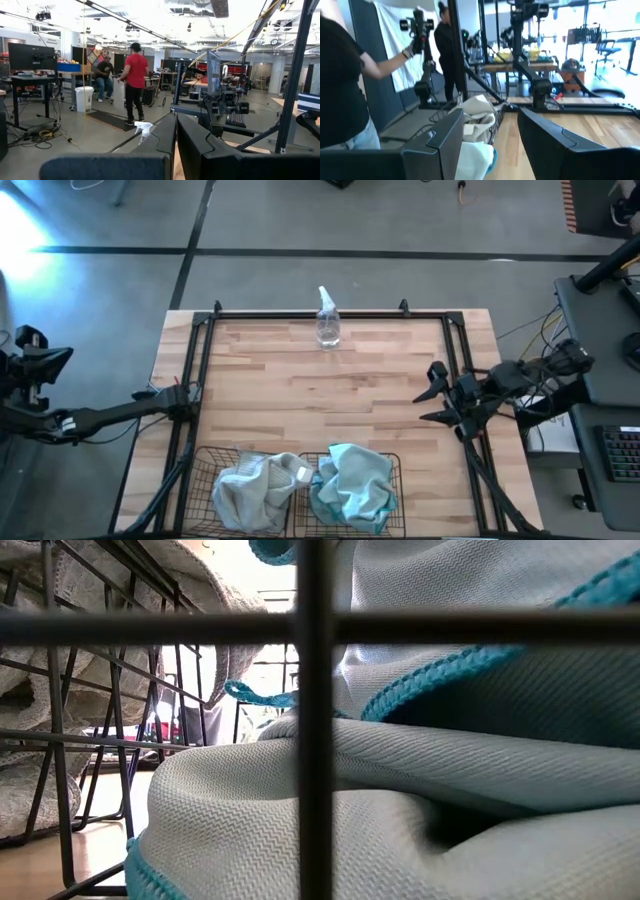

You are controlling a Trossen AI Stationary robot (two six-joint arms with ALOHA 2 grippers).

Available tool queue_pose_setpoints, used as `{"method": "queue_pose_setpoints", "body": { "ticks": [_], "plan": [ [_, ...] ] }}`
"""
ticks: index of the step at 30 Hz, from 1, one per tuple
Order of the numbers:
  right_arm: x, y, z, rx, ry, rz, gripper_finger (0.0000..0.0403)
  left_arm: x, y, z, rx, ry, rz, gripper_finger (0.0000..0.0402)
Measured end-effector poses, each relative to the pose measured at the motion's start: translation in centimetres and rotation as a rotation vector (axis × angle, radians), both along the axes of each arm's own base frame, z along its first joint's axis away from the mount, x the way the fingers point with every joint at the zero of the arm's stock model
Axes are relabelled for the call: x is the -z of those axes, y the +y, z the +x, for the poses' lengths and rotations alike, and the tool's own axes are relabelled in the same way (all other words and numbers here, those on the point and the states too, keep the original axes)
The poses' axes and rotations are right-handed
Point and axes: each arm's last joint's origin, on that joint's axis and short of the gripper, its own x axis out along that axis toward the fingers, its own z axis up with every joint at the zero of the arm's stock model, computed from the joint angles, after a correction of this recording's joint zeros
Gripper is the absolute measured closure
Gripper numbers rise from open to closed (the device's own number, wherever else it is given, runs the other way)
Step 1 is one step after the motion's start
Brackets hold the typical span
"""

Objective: Sort microfiber towel by color & place in baskets
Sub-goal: Return to Home Position

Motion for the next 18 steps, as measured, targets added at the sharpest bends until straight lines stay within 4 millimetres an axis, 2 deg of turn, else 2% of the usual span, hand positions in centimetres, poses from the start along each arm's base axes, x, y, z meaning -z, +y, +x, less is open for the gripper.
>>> {"method": "queue_pose_setpoints", "body": {
  "ticks": [18],
  "plan": [
    [8.7,0.2,0.6,-0.007,-0.097,0.079,0.022,0.0,0.0,0.0,0.0,0.0,-0.001,0.0402]
  ]
}}
